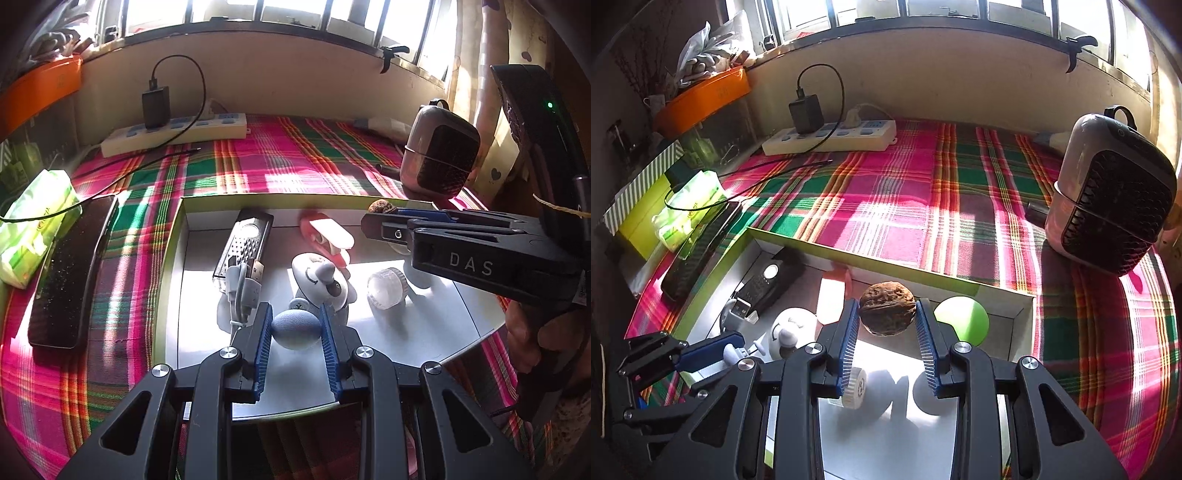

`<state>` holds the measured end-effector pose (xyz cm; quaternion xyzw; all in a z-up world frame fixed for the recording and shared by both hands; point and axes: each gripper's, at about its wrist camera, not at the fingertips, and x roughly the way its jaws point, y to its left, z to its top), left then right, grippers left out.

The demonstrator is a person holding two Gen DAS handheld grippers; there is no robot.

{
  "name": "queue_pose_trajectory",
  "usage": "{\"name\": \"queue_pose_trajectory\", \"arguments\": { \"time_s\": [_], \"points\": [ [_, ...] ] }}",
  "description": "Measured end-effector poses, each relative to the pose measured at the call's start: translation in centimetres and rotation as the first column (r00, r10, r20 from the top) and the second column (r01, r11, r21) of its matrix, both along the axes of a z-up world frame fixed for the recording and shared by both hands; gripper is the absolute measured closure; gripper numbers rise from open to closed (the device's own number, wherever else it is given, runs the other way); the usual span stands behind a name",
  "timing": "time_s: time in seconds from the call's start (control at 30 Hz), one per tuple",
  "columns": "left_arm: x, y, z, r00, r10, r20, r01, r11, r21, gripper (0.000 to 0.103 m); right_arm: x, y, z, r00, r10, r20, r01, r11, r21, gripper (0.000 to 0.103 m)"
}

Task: Organize objects
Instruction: 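Carry the blue egg and walnut over the white box with both grippers, then lower the egg and walnut into the box and open both grippers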

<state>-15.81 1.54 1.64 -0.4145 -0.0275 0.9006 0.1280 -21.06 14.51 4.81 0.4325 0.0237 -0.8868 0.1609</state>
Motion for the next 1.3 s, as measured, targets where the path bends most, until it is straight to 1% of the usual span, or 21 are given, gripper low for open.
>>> {"name": "queue_pose_trajectory", "arguments": {
  "time_s": [0.43, 0.6, 0.8, 0.93, 1.3],
  "points": [
    [-0.2, 0.1, -0.5, 1.000, 0.003, 0.008, -0.003, 1.000, -0.002, 0.079, -0.9, -0.6, -0.6, 1.000, 0.007, 0.013, -0.007, 1.000, 0.019, 0.070],
    [-0.3, 0.0, -0.5, 1.000, 0.005, 0.009, -0.005, 1.000, -0.005, 0.079, -0.9, -1.0, -0.6, 1.000, 0.016, 0.008, -0.016, 0.999, 0.036, 0.070],
    [-0.3, 0.0, -0.6, 1.000, 0.005, 0.009, -0.005, 1.000, -0.006, 0.079, -1.2, -1.2, -0.8, 1.000, 0.016, 0.019, -0.016, 0.999, 0.032, 0.070],
    [-0.2, 0.0, -0.6, 1.000, 0.005, 0.007, -0.004, 1.000, -0.006, 0.079, -1.2, -1.6, -1.1, 1.000, 0.019, 0.016, -0.020, 0.998, 0.058, 0.070],
    [-0.2, 0.1, -0.7, 1.000, 0.004, 0.010, -0.004, 1.000, -0.011, 0.079, -1.3, -1.6, -1.3, 0.999, 0.018, 0.030, -0.020, 0.998, 0.067, 0.070]
  ]
}}
